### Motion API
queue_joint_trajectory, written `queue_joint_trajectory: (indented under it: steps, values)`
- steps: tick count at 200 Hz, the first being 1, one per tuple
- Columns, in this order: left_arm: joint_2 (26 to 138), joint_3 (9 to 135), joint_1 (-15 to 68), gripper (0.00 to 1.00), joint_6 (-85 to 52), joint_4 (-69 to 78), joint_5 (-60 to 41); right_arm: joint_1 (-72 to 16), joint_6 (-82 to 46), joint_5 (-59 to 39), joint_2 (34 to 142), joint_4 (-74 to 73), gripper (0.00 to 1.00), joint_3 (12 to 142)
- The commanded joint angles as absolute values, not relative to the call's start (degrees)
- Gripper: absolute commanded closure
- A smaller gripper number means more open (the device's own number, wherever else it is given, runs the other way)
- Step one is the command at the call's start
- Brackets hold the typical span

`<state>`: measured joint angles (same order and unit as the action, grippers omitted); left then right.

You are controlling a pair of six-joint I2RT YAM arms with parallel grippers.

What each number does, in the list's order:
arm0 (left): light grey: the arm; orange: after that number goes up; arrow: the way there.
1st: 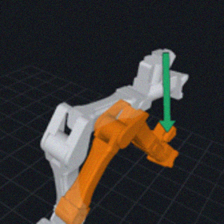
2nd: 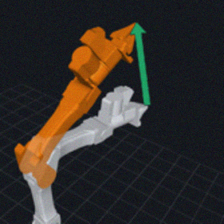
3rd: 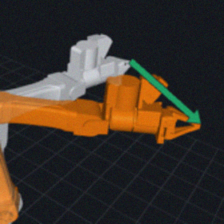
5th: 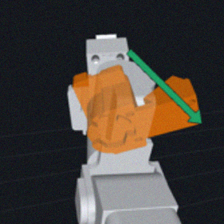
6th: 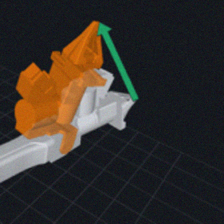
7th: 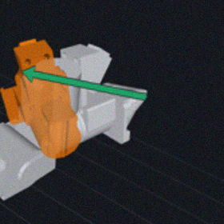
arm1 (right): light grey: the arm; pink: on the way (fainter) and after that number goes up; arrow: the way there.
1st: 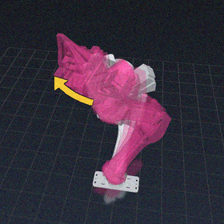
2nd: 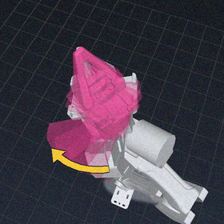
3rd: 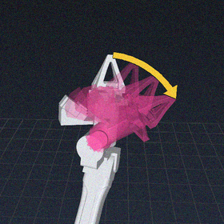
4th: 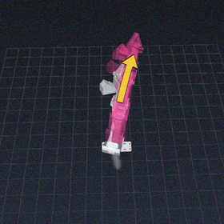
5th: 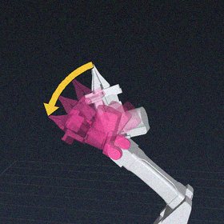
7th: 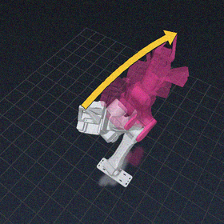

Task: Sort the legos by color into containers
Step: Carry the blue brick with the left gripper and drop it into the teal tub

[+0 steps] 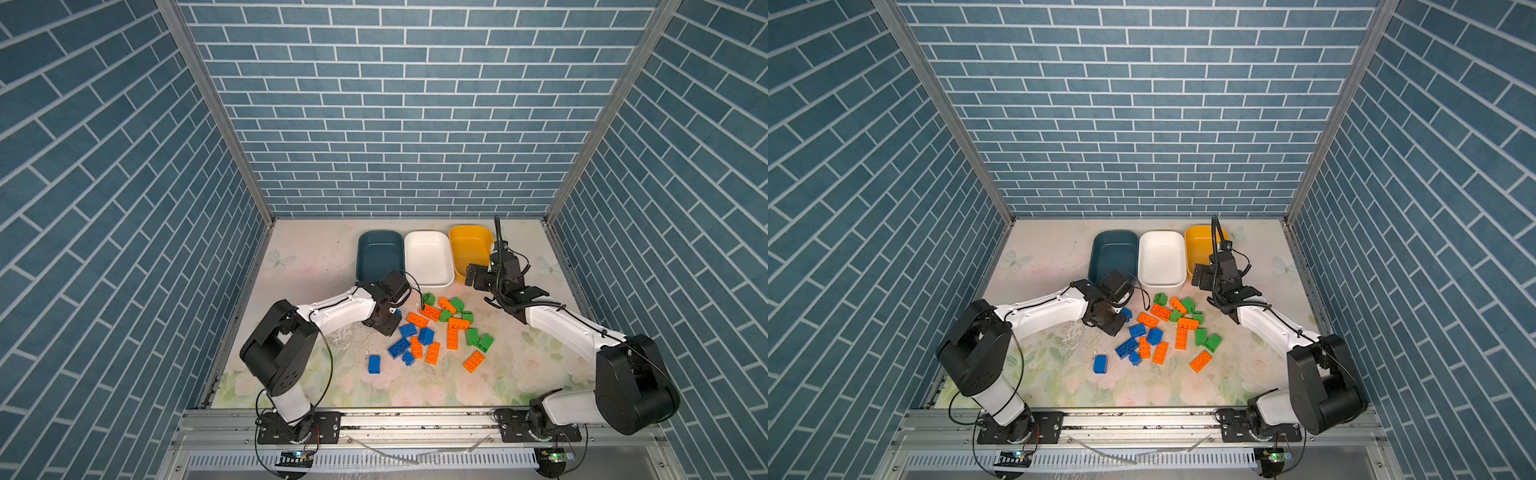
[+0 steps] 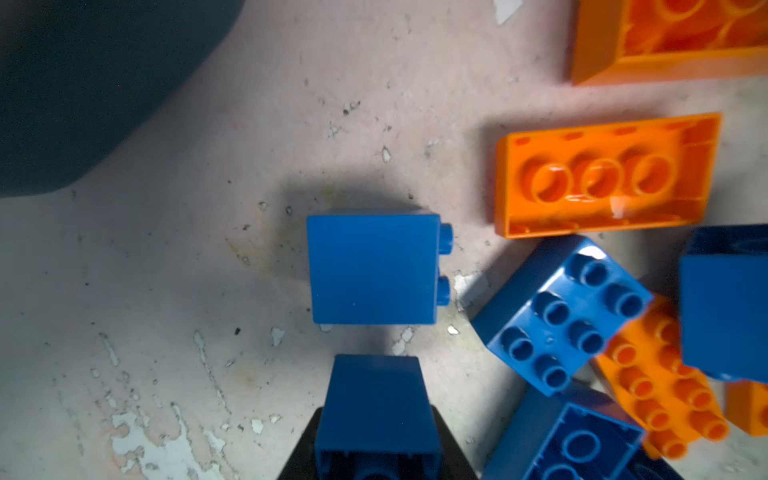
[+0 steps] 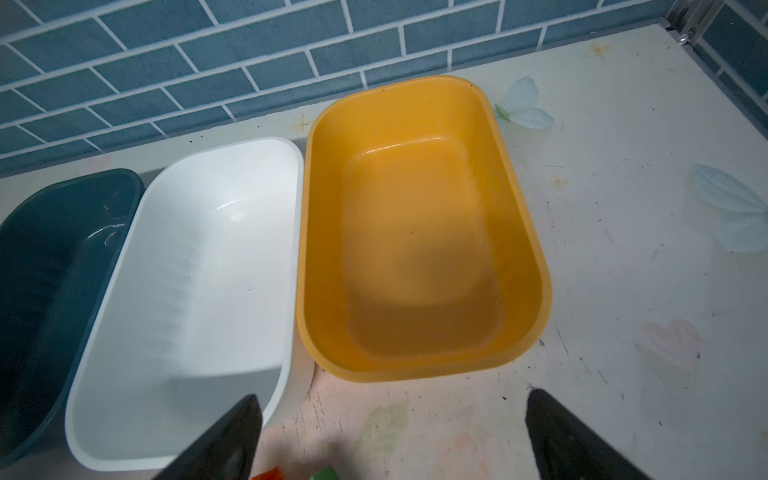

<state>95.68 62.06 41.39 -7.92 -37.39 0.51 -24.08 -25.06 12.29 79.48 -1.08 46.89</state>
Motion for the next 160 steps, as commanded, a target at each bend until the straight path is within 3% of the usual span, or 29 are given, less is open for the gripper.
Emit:
queue_joint_trajectory:
  steps: [1, 69, 160]
  values:
    - [91.44, 63.36, 41.17, 0.81, -7.44, -36.56, -0.77, -24.26, -24.09, 13.41, 78.84, 1.16, 0.01, 47.22]
    - [87.31, 65.38, 32.45, 0.84, -18.24, -22.21, -2.51, -24.2, -25.66, 16.13, 78.31, 1.05, 0.01, 47.05]
    - [112.61, 94.0, 27.07, 0.79, -24.08, -33.05, 4.39, -24.08, -25.36, 9.81, 80.85, 8.25, 0.01, 48.95]
